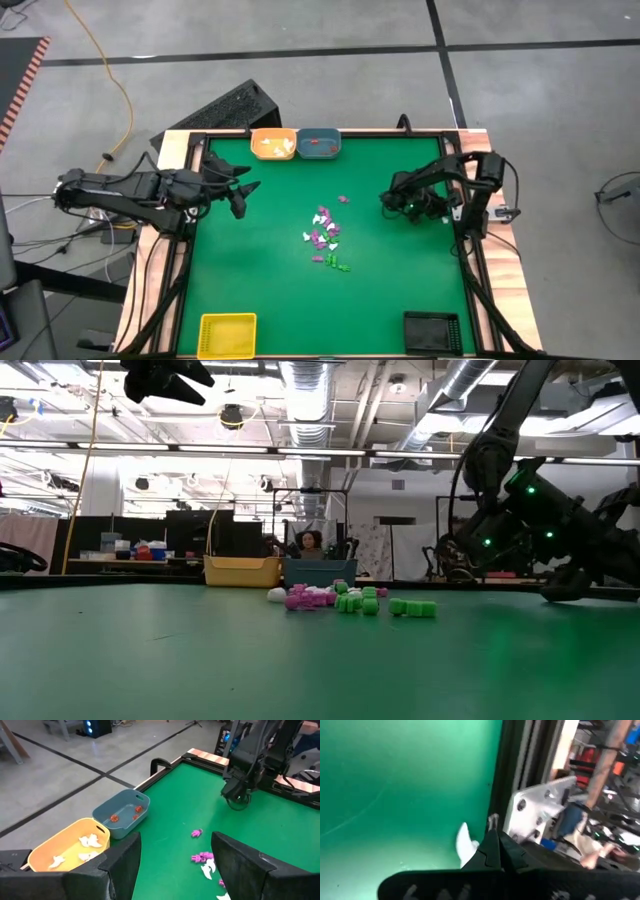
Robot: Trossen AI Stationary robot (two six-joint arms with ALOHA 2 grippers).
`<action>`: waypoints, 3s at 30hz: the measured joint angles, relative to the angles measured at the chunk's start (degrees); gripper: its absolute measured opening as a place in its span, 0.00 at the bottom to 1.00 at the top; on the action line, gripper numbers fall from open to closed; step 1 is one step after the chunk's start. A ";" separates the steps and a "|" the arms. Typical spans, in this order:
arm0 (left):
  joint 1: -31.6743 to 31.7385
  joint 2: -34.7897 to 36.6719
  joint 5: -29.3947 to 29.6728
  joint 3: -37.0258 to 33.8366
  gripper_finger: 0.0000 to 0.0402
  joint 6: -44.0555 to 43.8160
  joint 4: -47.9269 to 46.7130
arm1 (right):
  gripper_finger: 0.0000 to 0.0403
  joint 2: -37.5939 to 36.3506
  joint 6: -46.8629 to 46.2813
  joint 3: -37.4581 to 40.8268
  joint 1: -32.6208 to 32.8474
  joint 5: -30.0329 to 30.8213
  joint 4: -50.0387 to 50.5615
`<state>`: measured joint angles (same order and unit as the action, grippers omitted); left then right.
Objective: Sort Halloween decoration
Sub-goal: Put the white ghost into the orange bin
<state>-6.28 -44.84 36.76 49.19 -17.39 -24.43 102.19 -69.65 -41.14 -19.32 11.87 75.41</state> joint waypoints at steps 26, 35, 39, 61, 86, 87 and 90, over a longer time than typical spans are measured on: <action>0.02 -0.15 -0.43 0.00 0.58 1.12 1.63 | 0.00 0.28 0.84 -19.77 12.99 -10.08 -8.03; -0.01 -0.17 -0.10 0.00 0.58 1.19 3.04 | 0.00 0.17 -3.48 -35.52 19.92 12.74 -5.24; 0.01 -0.02 -0.24 0.00 0.58 -0.14 3.04 | 0.00 -3.02 -11.81 -34.61 25.61 21.42 -4.62; -0.01 -0.02 -3.24 0.00 0.58 1.84 5.45 | 0.35 -19.19 -49.41 -0.56 48.76 29.78 -15.89; 0.01 -0.02 -3.11 0.00 0.58 1.01 0.36 | 0.71 5.56 -49.31 -1.14 46.15 40.79 -32.74; -0.01 -0.02 -3.09 0.00 0.58 1.01 0.36 | 0.70 6.68 -49.55 -1.81 46.13 40.31 -32.51; 0.00 -0.02 -3.00 0.00 0.58 0.91 0.36 | 0.66 9.13 -49.84 -3.49 46.11 39.59 -30.57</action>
<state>-6.28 -44.86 33.76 49.19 -16.48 -24.08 111.32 -119.48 -44.63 26.79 51.46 44.83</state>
